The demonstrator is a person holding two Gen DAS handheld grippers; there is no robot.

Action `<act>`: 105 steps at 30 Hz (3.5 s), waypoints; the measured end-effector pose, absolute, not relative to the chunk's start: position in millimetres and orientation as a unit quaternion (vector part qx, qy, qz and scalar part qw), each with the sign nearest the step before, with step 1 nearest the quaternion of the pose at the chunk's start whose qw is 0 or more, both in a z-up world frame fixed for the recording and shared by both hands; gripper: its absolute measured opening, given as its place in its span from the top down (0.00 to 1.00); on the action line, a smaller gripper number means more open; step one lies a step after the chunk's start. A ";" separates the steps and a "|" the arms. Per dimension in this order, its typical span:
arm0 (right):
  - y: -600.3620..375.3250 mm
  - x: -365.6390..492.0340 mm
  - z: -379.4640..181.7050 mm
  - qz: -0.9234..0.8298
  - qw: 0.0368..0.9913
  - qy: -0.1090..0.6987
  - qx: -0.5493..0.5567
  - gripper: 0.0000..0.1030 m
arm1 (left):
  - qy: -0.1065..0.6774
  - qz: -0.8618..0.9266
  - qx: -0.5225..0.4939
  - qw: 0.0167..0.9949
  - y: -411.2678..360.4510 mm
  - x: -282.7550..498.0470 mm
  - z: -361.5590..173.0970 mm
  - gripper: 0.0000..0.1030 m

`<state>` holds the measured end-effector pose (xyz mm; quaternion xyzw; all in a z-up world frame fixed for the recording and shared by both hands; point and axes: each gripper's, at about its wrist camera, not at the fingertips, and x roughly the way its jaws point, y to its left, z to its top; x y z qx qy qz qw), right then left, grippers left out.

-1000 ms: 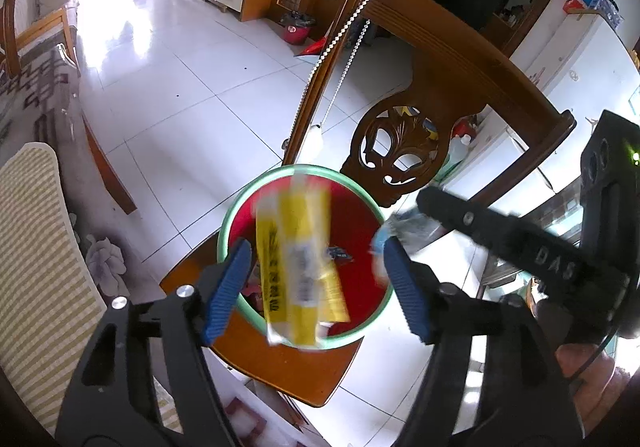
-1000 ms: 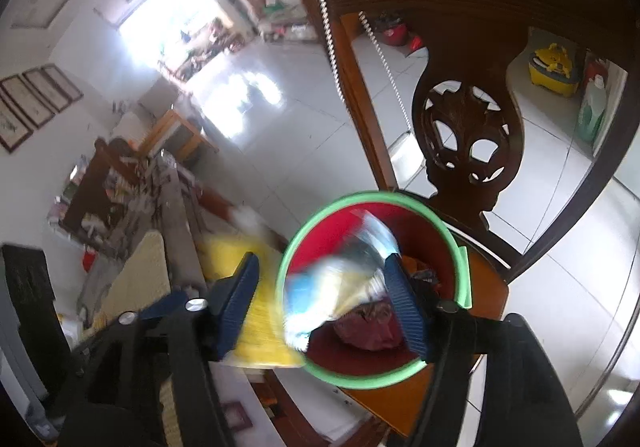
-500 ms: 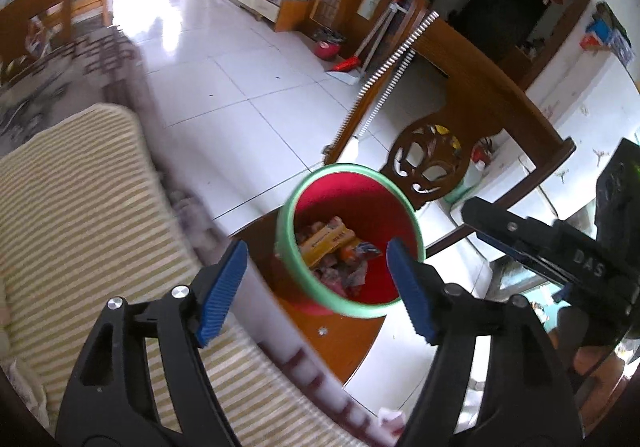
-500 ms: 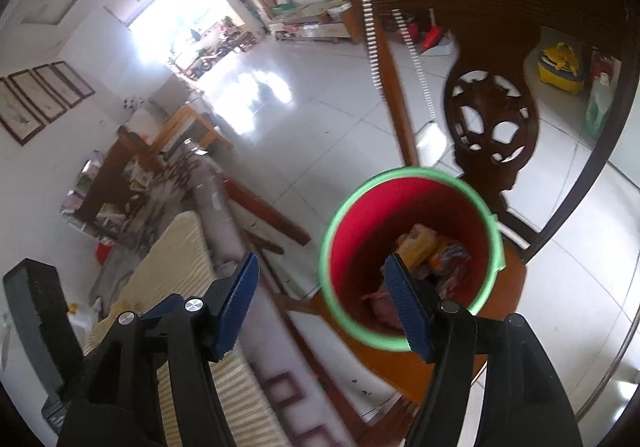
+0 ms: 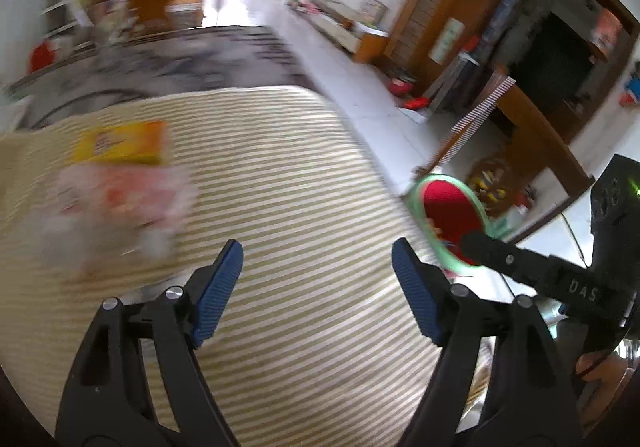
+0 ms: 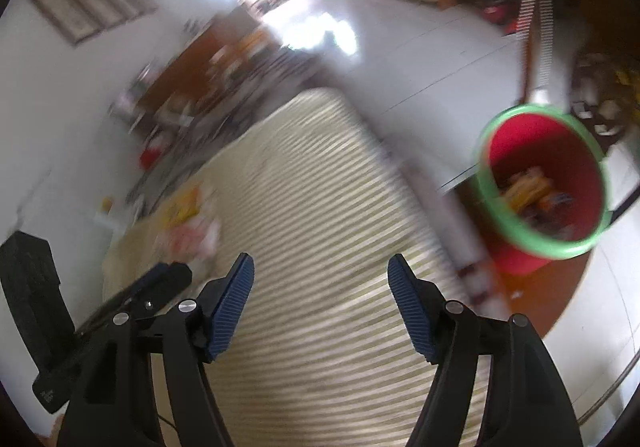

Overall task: Collect trash
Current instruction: 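Open both tools to drop the packet and wrapper into the bucket, then grasp the patterned paper cup with the right tool while the left tool grasps the clear plastic bottle, then carry the paper cup and plastic bottle over the red bucket with both tools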

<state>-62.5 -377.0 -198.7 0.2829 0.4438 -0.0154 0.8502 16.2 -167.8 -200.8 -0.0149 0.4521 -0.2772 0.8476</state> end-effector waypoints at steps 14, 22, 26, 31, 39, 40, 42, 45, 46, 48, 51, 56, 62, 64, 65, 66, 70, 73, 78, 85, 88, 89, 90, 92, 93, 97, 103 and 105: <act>-182.5 21.2 -263.6 0.094 0.810 0.556 0.159 0.19 | 0.467 -0.130 -0.075 0.872 27.4 11.0 -219.9 0.28; -163.6 46.2 -293.6 0.077 0.793 0.585 0.152 0.19 | 0.475 -0.121 -0.111 0.865 54.2 19.1 -226.8 0.27; -173.2 35.9 -279.6 0.085 0.805 0.566 0.156 0.20 | 0.491 -0.129 -0.154 0.848 51.8 36.4 -236.0 0.27; -196.3 8.7 -253.3 0.081 0.824 0.536 0.162 0.20 | 0.502 -0.124 -0.207 0.831 28.8 65.6 -249.5 0.25; -228.8 -22.8 -238.0 0.056 0.828 0.525 0.188 0.20 | 0.524 -0.072 -0.286 0.799 -2.4 106.8 -273.5 0.24; -233.4 -26.8 -238.0 0.053 0.828 0.524 0.192 0.20 | 0.527 -0.069 -0.296 0.793 -5.2 111.4 -277.9 0.23; -238.0 -29.7 -237.7 0.048 0.827 0.524 0.195 0.20 | 0.545 -0.059 -0.311 0.776 -9.7 117.6 -290.1 0.24; -241.7 -32.5 -237.1 0.043 0.827 0.524 0.198 0.20 | 0.556 -0.072 -0.318 0.765 -12.8 116.4 -301.1 0.47; -243.8 -33.1 -236.9 0.041 0.827 0.524 0.199 0.20 | 0.555 -0.077 -0.314 0.767 -13.6 114.7 -300.4 0.48; -246.6 -33.1 -237.7 0.039 0.826 0.524 0.203 0.20 | 0.554 -0.090 -0.291 0.775 -15.2 109.8 -294.8 0.49; -248.1 -32.3 -240.0 0.041 0.823 0.527 0.207 0.20 | 0.553 -0.114 -0.250 0.787 -12.6 101.6 -286.0 0.50; -238.9 -26.4 -244.0 0.052 0.821 0.534 0.195 0.20 | 0.571 -0.146 -0.137 0.796 1.8 76.9 -278.5 0.50; -220.4 -22.1 -254.1 0.054 0.817 0.552 0.158 0.20 | 0.574 -0.157 -0.063 0.801 21.6 56.3 -263.1 0.50; -214.8 -21.8 -255.8 0.058 0.816 0.553 0.157 0.20 | 0.583 -0.163 -0.041 0.795 20.0 53.8 -264.4 0.50; -212.6 -21.0 -255.8 0.059 0.816 0.554 0.156 0.20 | 0.586 -0.167 -0.041 0.792 21.7 54.2 -265.8 0.50; -209.7 -20.9 -256.0 0.060 0.816 0.554 0.154 0.20 | 0.589 -0.167 -0.044 0.789 23.8 54.2 -266.7 0.50; -204.4 -21.7 -256.4 0.060 0.817 0.554 0.151 0.20 | 0.593 -0.163 -0.061 0.786 22.1 63.5 -270.9 0.49; -203.4 -24.6 -256.7 0.058 0.818 0.552 0.152 0.20 | 0.595 -0.158 -0.084 0.783 18.1 69.2 -279.3 0.46; -204.7 -30.3 -254.9 0.050 0.820 0.549 0.155 0.20 | 0.589 -0.140 -0.109 0.788 9.0 77.4 -284.3 0.44; -212.8 -35.4 -247.3 0.037 0.827 0.537 0.163 0.20 | 0.544 -0.157 -0.102 0.818 4.1 63.5 -260.8 0.49; -218.1 -34.6 -240.3 0.032 0.834 0.525 0.165 0.20 | 0.522 -0.168 -0.089 0.832 0.0 51.3 -241.5 0.49; -219.7 -34.2 -237.9 0.031 0.837 0.521 0.165 0.19 | 0.514 -0.172 -0.082 0.837 -3.2 47.4 -234.7 0.49; -221.2 -34.3 -236.0 0.030 0.839 0.518 0.165 0.20 | 0.509 -0.174 -0.076 0.840 -6.0 46.0 -230.4 0.49; -225.3 -33.0 -229.9 0.027 0.845 0.508 0.164 0.20 | 0.495 -0.182 -0.064 0.847 -14.7 40.9 -218.5 0.49; -228.0 -32.4 -225.6 0.025 0.849 0.501 0.163 0.20 | 0.489 -0.185 -0.058 0.850 -18.8 39.3 -213.7 0.49; -240.3 -33.0 -210.2 0.015 0.863 0.480 0.158 0.20 | 0.465 -0.202 -0.034 0.861 -42.2 34.6 -193.1 0.49; -265.7 -37.6 -192.4 -0.005 0.877 0.453 0.160 0.20 | 0.439 -0.229 -0.012 0.869 -80.2 29.0 -175.0 0.49; -274.7 -39.5 -189.1 -0.010 0.879 0.448 0.164 0.20 | 0.434 -0.238 -0.009 0.869 -93.3 28.1 -170.8 0.49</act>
